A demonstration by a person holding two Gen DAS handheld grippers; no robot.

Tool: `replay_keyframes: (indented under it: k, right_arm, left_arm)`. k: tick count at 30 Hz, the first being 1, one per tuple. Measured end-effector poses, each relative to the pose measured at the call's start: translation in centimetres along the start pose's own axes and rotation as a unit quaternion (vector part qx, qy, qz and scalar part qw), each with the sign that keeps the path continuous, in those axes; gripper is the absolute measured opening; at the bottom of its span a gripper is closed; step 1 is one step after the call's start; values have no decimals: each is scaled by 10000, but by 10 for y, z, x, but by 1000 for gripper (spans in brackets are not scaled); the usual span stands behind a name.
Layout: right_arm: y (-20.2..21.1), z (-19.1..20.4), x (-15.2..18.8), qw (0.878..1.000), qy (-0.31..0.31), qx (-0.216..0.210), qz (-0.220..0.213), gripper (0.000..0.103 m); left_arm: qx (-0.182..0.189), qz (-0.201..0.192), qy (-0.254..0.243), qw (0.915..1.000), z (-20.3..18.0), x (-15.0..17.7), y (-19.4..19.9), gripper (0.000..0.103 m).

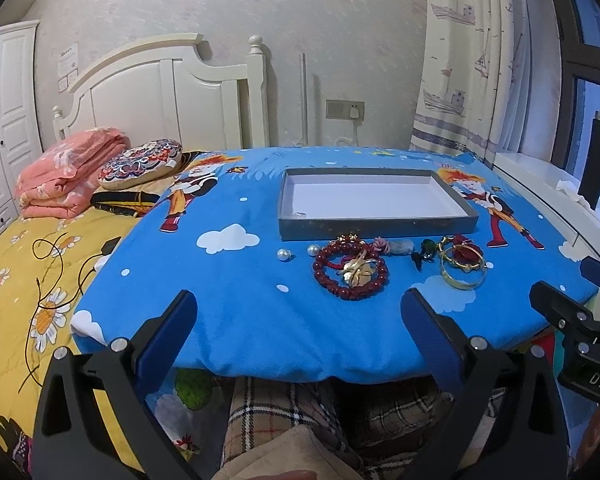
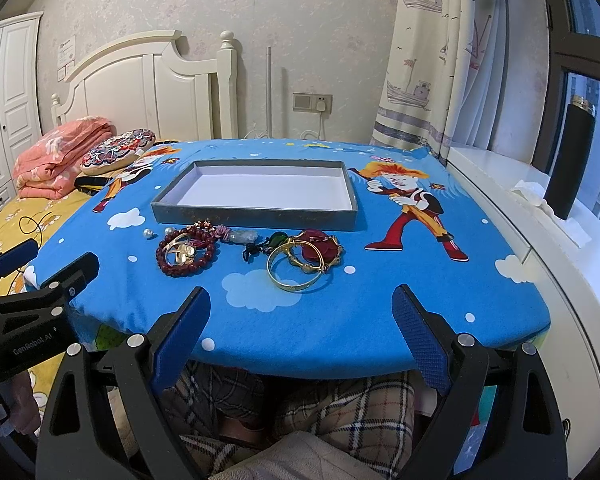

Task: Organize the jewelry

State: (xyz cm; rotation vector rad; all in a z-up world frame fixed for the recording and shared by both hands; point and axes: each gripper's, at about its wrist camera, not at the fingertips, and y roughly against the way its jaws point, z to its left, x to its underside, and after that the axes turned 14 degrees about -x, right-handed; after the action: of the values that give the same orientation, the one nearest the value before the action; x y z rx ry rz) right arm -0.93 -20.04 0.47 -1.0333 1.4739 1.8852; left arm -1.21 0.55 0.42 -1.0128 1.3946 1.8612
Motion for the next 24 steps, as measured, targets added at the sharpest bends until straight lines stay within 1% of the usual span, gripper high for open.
replay_keyframes:
  k: [9, 24]
  right_arm:
    - [1, 1, 0, 10000, 2, 1, -9, 86]
    - [2, 3, 0, 10000, -5, -2, -17, 87]
  left_arm:
    - [68, 20, 123, 9999, 6, 0, 1, 99]
    - [89, 104, 128, 9998, 7, -2, -1, 99]
